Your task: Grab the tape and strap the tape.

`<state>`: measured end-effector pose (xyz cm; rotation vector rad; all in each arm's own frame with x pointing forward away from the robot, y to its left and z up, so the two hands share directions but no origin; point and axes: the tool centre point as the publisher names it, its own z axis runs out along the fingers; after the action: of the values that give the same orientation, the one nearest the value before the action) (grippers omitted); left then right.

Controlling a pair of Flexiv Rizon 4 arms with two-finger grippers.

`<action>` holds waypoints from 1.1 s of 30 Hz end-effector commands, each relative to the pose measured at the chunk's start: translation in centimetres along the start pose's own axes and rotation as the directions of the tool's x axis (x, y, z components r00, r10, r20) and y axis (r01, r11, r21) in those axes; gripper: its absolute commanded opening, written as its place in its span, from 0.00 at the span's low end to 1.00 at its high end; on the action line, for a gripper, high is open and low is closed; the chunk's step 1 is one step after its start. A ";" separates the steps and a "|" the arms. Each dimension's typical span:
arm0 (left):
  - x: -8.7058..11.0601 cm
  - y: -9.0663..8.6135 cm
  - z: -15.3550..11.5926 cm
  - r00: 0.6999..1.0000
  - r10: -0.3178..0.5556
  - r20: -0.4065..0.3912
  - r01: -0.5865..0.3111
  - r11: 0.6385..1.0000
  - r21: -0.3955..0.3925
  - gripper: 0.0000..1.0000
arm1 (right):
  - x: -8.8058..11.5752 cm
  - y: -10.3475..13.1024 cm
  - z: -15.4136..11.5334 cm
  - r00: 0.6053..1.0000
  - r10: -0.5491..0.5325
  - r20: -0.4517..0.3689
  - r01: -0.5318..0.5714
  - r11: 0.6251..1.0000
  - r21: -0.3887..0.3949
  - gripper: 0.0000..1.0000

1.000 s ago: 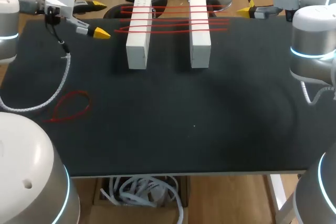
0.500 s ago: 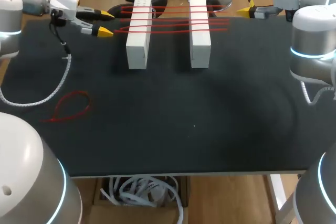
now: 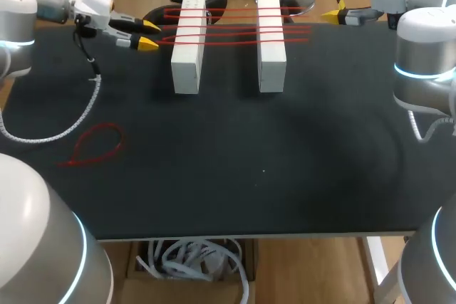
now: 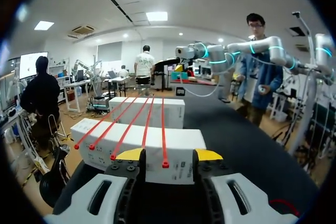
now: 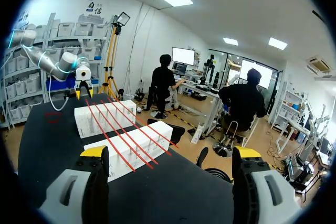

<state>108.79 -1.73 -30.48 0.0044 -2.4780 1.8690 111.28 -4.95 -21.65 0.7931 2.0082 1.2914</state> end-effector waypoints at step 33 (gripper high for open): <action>-0.1 1.6 0.4 0.999 -0.032 -0.014 0.032 0.999 0.036 0.13 | 0.0 0.0 0.0 1.000 0.000 -0.001 0.000 1.000 0.001 1.00</action>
<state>108.69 -1.68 -31.93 0.0357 -2.4279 1.8931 111.28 -4.95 -21.65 0.7931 2.0082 1.2914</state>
